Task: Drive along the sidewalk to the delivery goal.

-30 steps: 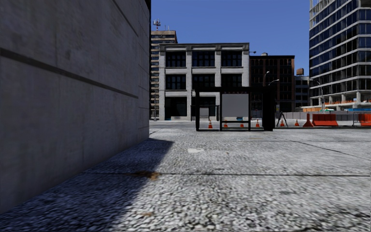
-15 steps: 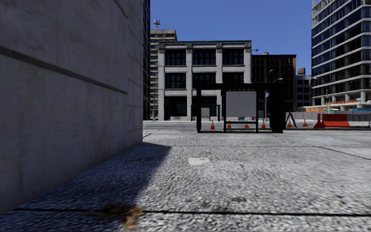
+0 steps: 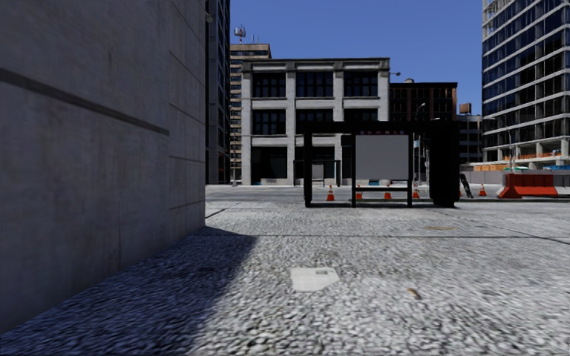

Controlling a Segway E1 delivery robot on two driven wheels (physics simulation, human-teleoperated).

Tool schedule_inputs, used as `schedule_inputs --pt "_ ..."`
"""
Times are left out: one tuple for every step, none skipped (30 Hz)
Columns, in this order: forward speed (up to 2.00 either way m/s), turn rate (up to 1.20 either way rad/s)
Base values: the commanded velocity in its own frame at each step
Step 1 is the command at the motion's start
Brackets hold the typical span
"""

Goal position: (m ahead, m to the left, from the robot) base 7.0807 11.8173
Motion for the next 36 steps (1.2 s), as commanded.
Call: schedule_inputs --pt "2.00 0.00" --pt "2.00 0.00" --pt "2.00 0.00" --pt "2.00 0.00" --pt "2.00 0.00" --pt "2.00 0.00" --pt "2.00 0.00" --pt "2.00 0.00" --pt "2.00 0.00" --pt "2.00 0.00" --pt "2.00 0.00" --pt "2.00 0.00" --pt "2.00 0.00" --pt "2.00 0.00" --pt "2.00 0.00" --pt "2.00 0.03" --pt "2.00 0.04" --pt "2.00 0.04" --pt "2.00 0.08" --pt "2.00 0.10" --pt "2.00 0.13" --pt "2.00 0.13" --pt "2.00 0.16" --pt "2.00 0.19" --pt "2.00 0.21" --pt "2.00 0.21" --pt "2.00 0.21" --pt "2.00 0.22" --pt "2.00 0.22" --pt "2.00 0.22" --pt "2.00 0.23" --pt "2.00 0.26" --pt "2.00 0.30" --pt "2.00 0.30" --pt "2.00 0.33" --pt "2.00 0.36"
